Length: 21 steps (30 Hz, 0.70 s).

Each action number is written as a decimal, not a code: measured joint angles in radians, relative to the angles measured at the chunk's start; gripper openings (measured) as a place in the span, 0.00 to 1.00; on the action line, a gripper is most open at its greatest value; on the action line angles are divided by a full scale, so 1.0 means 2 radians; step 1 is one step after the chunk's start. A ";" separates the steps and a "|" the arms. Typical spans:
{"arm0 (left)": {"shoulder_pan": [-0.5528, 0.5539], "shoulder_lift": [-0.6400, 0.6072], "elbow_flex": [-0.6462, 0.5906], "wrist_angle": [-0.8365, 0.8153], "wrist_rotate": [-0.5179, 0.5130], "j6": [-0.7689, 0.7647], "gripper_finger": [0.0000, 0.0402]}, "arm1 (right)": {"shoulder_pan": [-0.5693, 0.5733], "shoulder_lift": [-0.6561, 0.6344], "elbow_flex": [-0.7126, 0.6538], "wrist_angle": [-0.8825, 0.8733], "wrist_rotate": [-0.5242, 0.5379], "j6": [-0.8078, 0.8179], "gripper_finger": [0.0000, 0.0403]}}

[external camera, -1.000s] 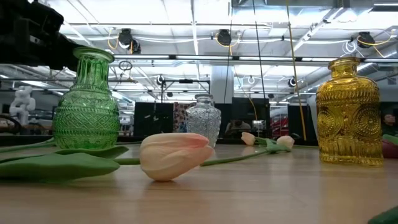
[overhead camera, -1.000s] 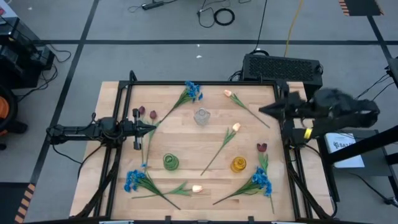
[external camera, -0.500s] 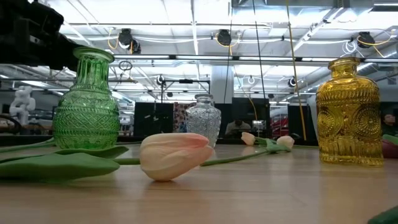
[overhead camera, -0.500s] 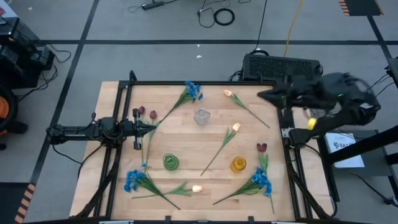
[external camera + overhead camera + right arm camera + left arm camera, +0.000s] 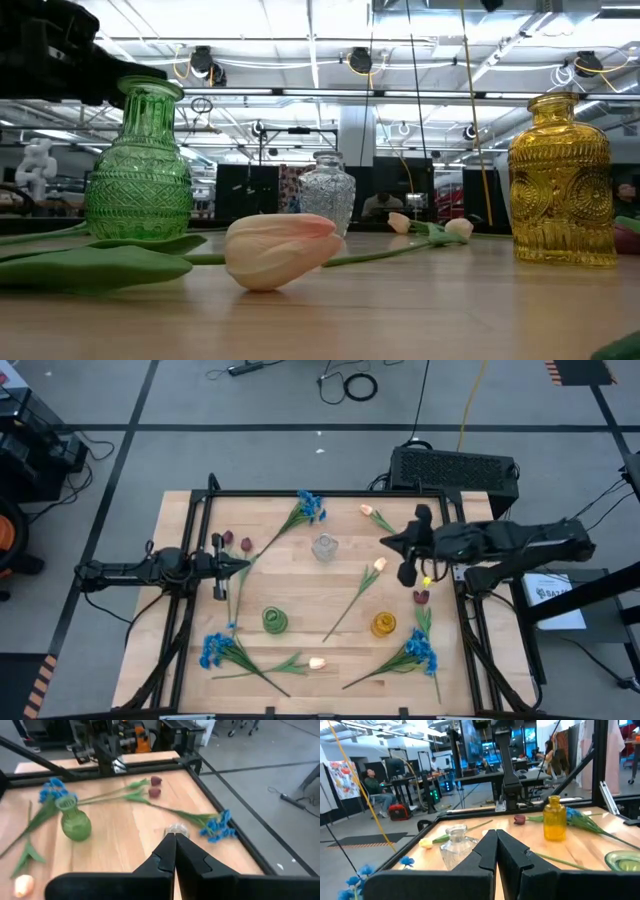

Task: Sort flowers into vase by color
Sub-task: Put the top pink flower into the transparent vase

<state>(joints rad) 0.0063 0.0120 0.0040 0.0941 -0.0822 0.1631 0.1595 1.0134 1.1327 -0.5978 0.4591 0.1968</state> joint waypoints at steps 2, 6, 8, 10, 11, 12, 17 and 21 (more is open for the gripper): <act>0.000 0.000 0.000 0.001 0.004 -0.002 0.03 | 0.000 -0.003 -0.038 0.024 0.004 0.001 0.00; 0.000 0.015 0.017 0.022 -0.021 -0.030 0.03 | 0.000 -0.011 -0.110 0.077 0.006 0.005 0.00; 0.000 0.036 0.051 -0.021 -0.044 -0.039 0.03 | -0.001 -0.019 -0.138 0.106 0.008 0.010 0.00; 0.000 0.076 0.096 -0.061 -0.054 -0.039 0.03 | -0.001 -0.022 -0.164 0.133 0.009 0.010 0.00; 0.000 0.102 0.121 -0.072 -0.059 -0.039 0.03 | -0.001 -0.023 -0.175 0.141 0.008 0.010 0.00; 0.000 0.128 0.150 -0.080 -0.060 -0.038 0.03 | -0.001 -0.024 -0.183 0.147 0.008 0.009 0.00; 0.000 0.259 0.337 -0.155 -0.059 -0.054 0.03 | -0.001 -0.025 -0.199 0.170 0.013 -0.013 0.00; 0.000 0.371 0.503 -0.270 -0.053 -0.064 0.03 | 0.000 -0.025 -0.199 0.170 0.047 -0.028 0.00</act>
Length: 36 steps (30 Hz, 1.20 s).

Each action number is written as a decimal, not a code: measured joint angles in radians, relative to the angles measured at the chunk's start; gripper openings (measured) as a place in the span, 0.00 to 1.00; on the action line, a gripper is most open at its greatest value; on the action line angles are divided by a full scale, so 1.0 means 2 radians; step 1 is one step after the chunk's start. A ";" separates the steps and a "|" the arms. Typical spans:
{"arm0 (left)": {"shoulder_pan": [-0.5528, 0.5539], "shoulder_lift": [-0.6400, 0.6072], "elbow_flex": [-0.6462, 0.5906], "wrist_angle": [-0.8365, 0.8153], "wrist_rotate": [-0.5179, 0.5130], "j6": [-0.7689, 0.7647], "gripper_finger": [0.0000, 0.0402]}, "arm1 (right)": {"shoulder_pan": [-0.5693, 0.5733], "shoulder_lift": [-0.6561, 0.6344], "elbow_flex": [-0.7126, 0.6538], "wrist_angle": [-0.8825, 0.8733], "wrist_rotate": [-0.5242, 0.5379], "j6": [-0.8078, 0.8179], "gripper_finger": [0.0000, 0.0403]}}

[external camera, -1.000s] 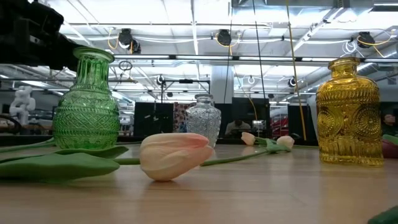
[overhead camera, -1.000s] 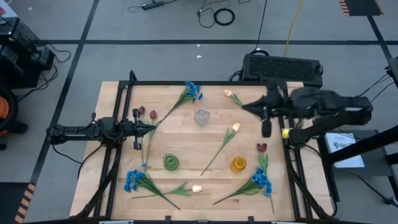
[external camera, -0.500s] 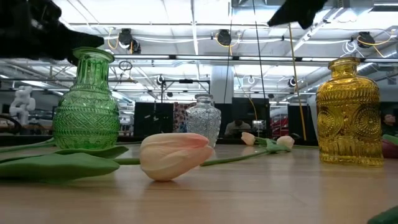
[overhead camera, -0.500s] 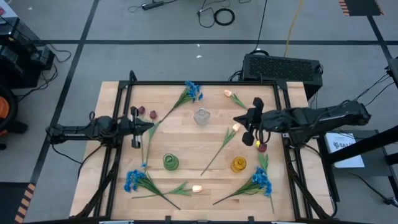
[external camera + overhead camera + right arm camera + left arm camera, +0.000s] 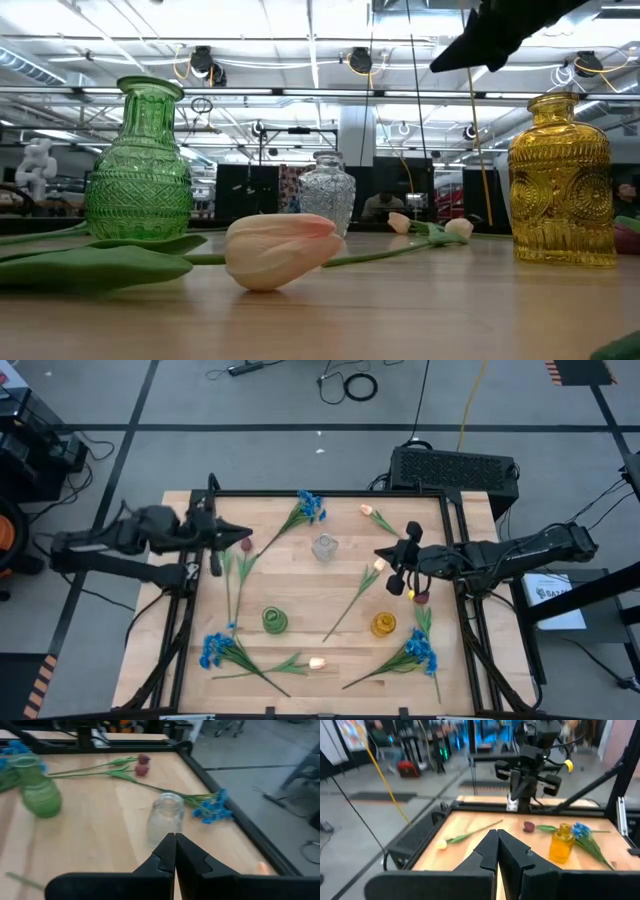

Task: Sort flowers into vase by color
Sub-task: Put the top pink flower into the transparent vase

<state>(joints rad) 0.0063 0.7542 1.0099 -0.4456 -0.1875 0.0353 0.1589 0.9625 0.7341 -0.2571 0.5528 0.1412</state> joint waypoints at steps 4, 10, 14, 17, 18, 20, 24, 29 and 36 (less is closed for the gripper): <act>0.000 0.085 0.104 -0.088 -0.002 -0.001 0.03 | 0.000 0.000 0.000 -0.007 0.011 -0.004 0.00; -0.010 0.149 0.094 -0.112 0.069 -0.025 0.03 | 0.000 0.000 0.000 -0.031 0.011 0.001 0.00; -0.045 0.162 0.036 -0.055 0.077 -0.051 0.03 | 0.000 0.000 0.000 -0.050 0.011 0.036 0.00; -0.067 0.162 -0.014 0.006 0.069 -0.035 0.03 | 0.000 0.000 0.000 -0.052 0.011 0.061 0.00; -0.071 0.161 -0.028 0.020 0.068 -0.027 0.03 | 0.000 0.000 0.000 -0.052 0.011 0.067 0.00; -0.076 0.153 -0.059 0.047 0.073 -0.008 0.03 | 0.000 0.000 0.000 -0.057 0.012 0.077 0.00; -0.074 0.137 -0.098 0.073 0.092 0.047 0.03 | -0.006 0.003 0.000 -0.089 0.024 0.113 0.00; -0.061 0.109 -0.100 0.071 0.096 0.054 0.03 | -0.009 0.008 0.001 -0.106 0.032 0.193 0.00; -0.059 0.062 -0.100 0.046 0.105 0.070 0.03 | -0.014 0.012 0.000 -0.110 0.041 0.249 0.00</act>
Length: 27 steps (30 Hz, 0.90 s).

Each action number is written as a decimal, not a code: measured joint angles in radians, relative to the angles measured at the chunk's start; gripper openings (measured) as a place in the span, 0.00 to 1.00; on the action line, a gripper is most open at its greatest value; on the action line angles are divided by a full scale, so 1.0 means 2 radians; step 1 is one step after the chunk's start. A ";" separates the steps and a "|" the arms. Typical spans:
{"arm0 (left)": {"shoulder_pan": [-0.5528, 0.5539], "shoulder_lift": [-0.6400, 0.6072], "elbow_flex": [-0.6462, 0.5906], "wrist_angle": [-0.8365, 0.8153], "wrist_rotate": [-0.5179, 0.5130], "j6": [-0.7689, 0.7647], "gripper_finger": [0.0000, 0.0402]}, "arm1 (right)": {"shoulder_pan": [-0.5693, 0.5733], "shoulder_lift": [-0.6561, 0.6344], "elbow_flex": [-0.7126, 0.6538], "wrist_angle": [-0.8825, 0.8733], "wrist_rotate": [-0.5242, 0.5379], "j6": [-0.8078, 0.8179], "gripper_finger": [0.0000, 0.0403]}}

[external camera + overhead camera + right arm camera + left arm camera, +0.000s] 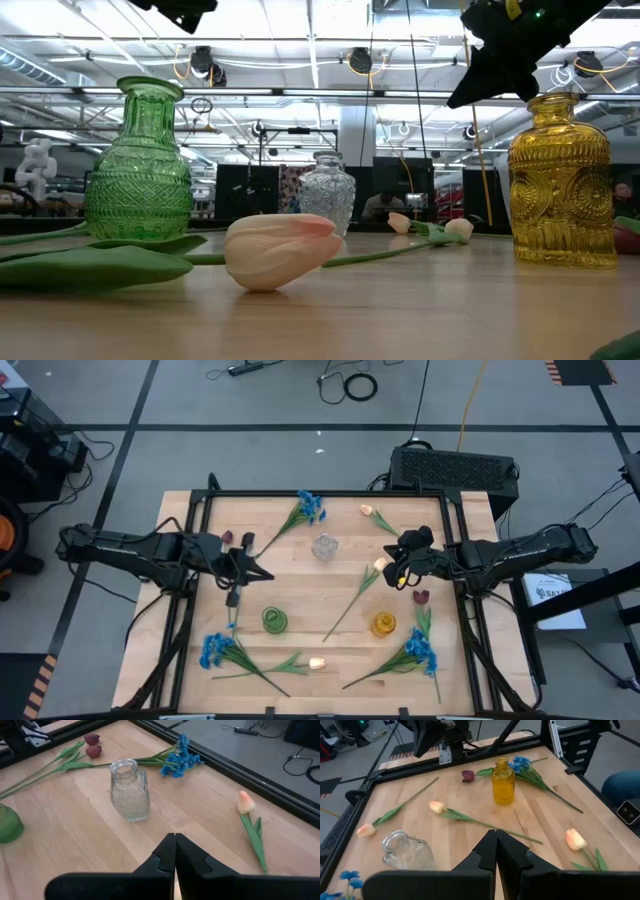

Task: Sort flowers into vase by color
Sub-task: Put the top pink flower into the transparent vase

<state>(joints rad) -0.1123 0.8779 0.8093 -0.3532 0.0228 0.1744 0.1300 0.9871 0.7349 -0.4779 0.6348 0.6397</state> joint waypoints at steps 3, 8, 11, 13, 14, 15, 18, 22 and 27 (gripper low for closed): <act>0.000 -0.018 0.000 -0.007 0.000 0.006 0.03 | 0.000 0.003 0.000 0.001 -0.001 0.008 0.00; 0.000 -0.031 0.000 -0.018 -0.001 -0.005 0.03 | 0.000 0.007 0.000 0.000 -0.004 0.014 0.00; 0.000 -0.030 0.000 -0.031 -0.001 -0.006 0.03 | 0.001 0.007 0.000 0.001 -0.001 0.008 0.00; 0.000 -0.026 0.000 -0.033 -0.001 -0.014 0.03 | 0.001 0.008 0.000 0.001 0.000 0.001 0.00; 0.000 -0.025 0.000 -0.037 -0.002 -0.021 0.03 | 0.001 0.008 0.000 0.001 0.005 -0.002 0.00; 0.000 -0.023 0.000 -0.044 -0.002 -0.032 0.03 | 0.001 0.008 0.000 0.001 0.012 -0.007 0.00; 0.000 -0.022 0.000 -0.057 -0.002 -0.086 0.03 | -0.002 0.008 0.000 0.002 0.032 -0.023 0.00; -0.008 -0.024 -0.014 -0.060 -0.008 -0.146 0.03 | -0.011 0.008 0.000 0.007 0.041 -0.038 0.00; -0.039 -0.024 -0.065 -0.041 -0.069 -0.202 0.03 | -0.017 0.013 0.000 0.013 0.034 -0.039 0.00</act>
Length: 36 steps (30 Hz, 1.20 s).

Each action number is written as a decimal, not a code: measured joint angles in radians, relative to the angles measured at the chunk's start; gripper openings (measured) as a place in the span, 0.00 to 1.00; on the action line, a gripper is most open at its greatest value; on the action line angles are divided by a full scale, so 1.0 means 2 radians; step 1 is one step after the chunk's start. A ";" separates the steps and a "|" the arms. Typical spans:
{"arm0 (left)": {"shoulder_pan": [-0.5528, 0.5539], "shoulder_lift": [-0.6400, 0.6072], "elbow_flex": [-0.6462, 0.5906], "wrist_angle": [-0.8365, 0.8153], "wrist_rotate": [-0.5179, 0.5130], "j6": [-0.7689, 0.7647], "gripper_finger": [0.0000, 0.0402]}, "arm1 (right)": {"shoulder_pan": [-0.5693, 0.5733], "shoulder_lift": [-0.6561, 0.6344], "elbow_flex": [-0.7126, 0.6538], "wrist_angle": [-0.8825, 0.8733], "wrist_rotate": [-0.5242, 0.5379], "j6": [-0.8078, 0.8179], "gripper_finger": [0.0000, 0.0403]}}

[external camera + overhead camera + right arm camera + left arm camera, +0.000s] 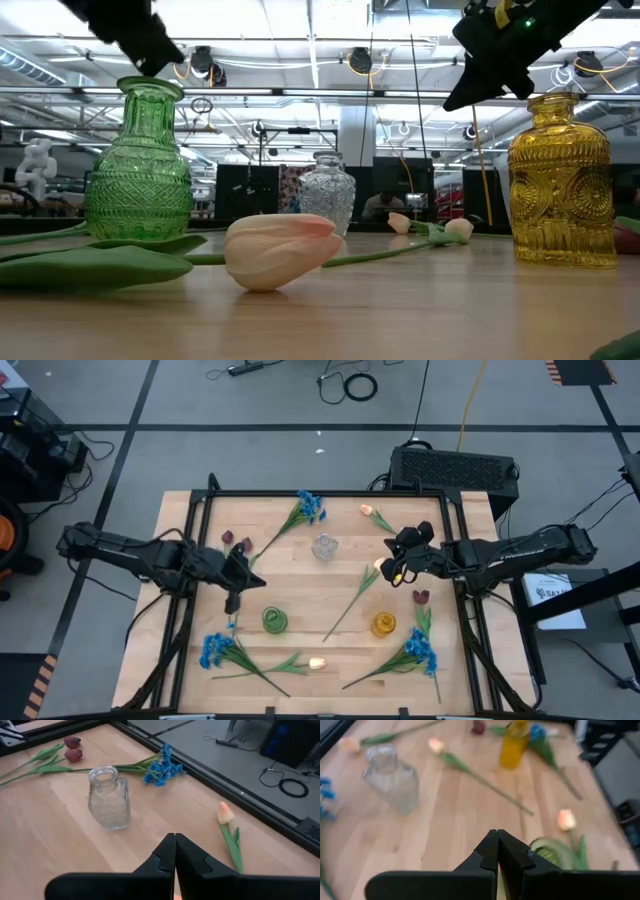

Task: Sort flowers into vase by color
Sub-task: Put the top pink flower into the transparent vase

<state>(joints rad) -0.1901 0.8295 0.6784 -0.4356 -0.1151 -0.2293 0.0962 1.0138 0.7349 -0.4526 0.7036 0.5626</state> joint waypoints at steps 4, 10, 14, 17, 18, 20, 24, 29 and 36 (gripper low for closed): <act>-0.016 0.000 -0.015 0.025 -0.039 -0.027 0.03 | -0.006 0.005 0.000 0.002 -0.002 0.025 0.00; -0.036 0.000 -0.015 0.053 -0.075 -0.027 0.03 | -0.066 0.006 0.006 -0.035 -0.064 0.043 0.00; -0.043 0.000 -0.015 0.061 -0.086 -0.023 0.03 | -0.140 0.011 0.018 -0.101 -0.128 0.039 0.00; -0.046 0.000 -0.015 0.067 -0.087 -0.023 0.03 | -0.189 0.010 0.022 -0.130 -0.163 0.004 0.00; -0.047 0.000 -0.015 0.071 -0.087 -0.022 0.03 | -0.204 0.010 0.023 -0.133 -0.184 -0.010 0.00; -0.047 0.000 -0.015 0.080 -0.087 -0.009 0.03 | -0.229 0.015 0.023 -0.138 -0.215 -0.024 0.01; -0.047 0.000 -0.015 0.097 -0.087 0.017 0.03 | -0.246 0.037 0.023 -0.129 -0.225 -0.035 0.07; -0.047 0.000 -0.015 0.103 -0.088 0.022 0.03 | -0.273 0.076 0.023 -0.101 -0.220 -0.076 0.15; -0.047 0.000 -0.015 0.105 -0.087 0.014 0.03 | -0.303 0.119 0.023 -0.085 -0.224 -0.108 0.23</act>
<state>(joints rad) -0.2840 0.8291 0.6487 -0.2253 -0.2882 -0.2012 -0.5093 1.2520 0.7799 -0.6218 0.2565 0.3473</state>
